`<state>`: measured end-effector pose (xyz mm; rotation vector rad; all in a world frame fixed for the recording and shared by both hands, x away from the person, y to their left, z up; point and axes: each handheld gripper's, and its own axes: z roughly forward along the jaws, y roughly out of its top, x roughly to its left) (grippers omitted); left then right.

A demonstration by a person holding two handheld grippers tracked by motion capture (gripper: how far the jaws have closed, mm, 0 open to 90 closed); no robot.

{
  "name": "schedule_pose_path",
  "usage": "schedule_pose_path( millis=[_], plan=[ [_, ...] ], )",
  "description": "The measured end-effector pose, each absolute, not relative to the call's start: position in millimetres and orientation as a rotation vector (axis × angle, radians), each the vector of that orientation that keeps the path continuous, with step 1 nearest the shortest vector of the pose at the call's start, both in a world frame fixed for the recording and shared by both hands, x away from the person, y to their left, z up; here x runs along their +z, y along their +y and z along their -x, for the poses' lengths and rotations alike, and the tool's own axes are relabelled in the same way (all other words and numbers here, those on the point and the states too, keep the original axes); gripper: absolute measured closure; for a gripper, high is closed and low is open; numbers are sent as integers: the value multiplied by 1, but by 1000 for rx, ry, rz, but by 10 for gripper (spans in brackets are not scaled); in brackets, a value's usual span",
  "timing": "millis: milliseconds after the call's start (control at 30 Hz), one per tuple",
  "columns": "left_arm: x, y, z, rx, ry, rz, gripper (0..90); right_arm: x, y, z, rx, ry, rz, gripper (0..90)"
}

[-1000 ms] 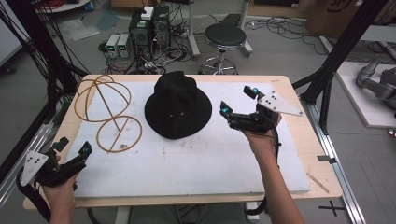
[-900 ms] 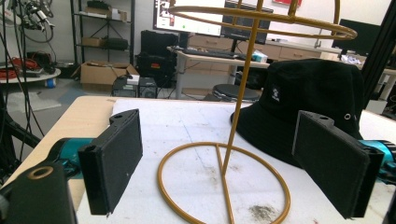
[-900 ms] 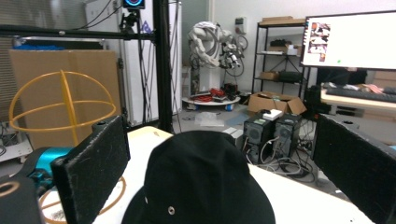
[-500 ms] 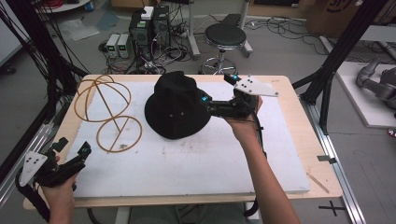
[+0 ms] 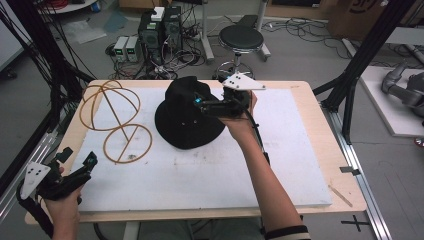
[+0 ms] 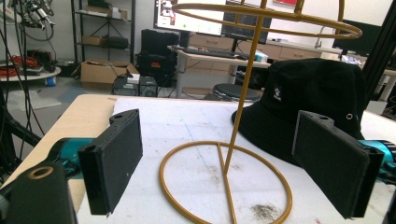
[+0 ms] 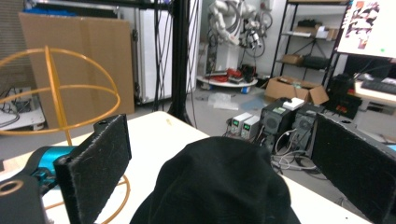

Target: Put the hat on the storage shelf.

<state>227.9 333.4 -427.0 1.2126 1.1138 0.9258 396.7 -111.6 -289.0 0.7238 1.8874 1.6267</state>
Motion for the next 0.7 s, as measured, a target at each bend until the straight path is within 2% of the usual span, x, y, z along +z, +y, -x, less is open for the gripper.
schedule_pose_path(
  millis=[700],
  plan=[
    [-429, 336, -226, 923, 1123, -1208, 165, -313, -62, -435, 1522, 2009, -727, 73]
  ],
)
